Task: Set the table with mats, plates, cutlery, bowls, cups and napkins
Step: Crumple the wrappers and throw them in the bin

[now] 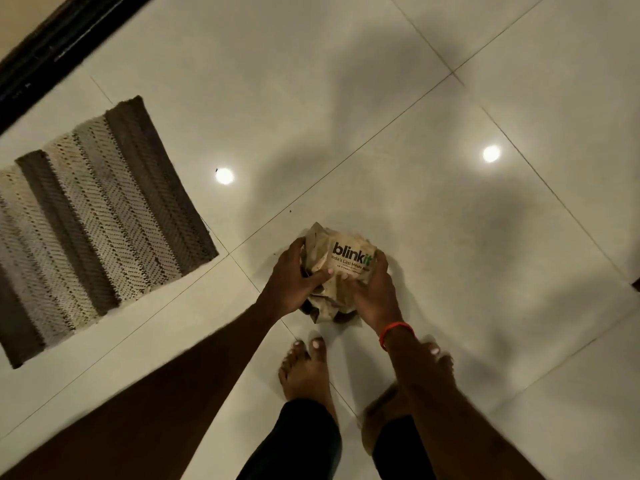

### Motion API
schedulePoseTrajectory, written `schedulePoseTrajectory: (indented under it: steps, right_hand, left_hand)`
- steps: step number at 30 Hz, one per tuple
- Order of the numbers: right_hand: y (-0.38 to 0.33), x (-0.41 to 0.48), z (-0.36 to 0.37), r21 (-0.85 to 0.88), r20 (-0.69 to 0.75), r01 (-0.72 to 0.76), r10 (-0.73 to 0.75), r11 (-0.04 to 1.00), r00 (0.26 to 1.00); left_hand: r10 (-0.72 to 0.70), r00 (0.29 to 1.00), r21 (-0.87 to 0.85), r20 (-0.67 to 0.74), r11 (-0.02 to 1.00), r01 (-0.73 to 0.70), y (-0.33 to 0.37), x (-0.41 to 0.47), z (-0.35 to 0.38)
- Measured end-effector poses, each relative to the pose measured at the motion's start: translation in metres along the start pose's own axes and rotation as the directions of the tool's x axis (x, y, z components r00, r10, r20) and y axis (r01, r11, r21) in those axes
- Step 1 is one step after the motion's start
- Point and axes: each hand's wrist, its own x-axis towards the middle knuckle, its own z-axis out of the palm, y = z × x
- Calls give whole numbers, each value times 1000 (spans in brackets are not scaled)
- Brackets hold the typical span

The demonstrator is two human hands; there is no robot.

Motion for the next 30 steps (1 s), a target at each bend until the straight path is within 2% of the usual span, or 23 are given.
schedulePoseTrajectory:
  steps: [4, 8, 13, 16, 23, 30]
  right_hand:
    - [-3, -1, 4, 20, 60, -14, 13, 1000, 998]
    - [-16, -19, -6, 7, 43, 30, -30, 1000, 999]
    - [-56, -63, -41, 21, 15, 101, -101, 995, 995]
    - [-92, -98, -70, 38, 1, 126, -126, 991, 992]
    - [-191, -187, -154, 26, -24, 237, -237, 971, 971]
    - [-296, -279, -245, -36, -75, 338, -340, 940, 937]
  left_hand:
    - [6, 1000, -60, 5, 998, -6, 2, -6, 8]
    - [10, 1000, -112, 0, 994, -10, 18, -24, 1]
    - [81, 996, -106, -22, 991, -83, 65, -62, -18]
    - [77, 997, -112, -29, 990, -80, 100, -91, -33]
    - [177, 981, -134, -73, 973, -186, 218, -176, -80]
    - [301, 953, -191, -33, 934, -301, 346, -255, -123]
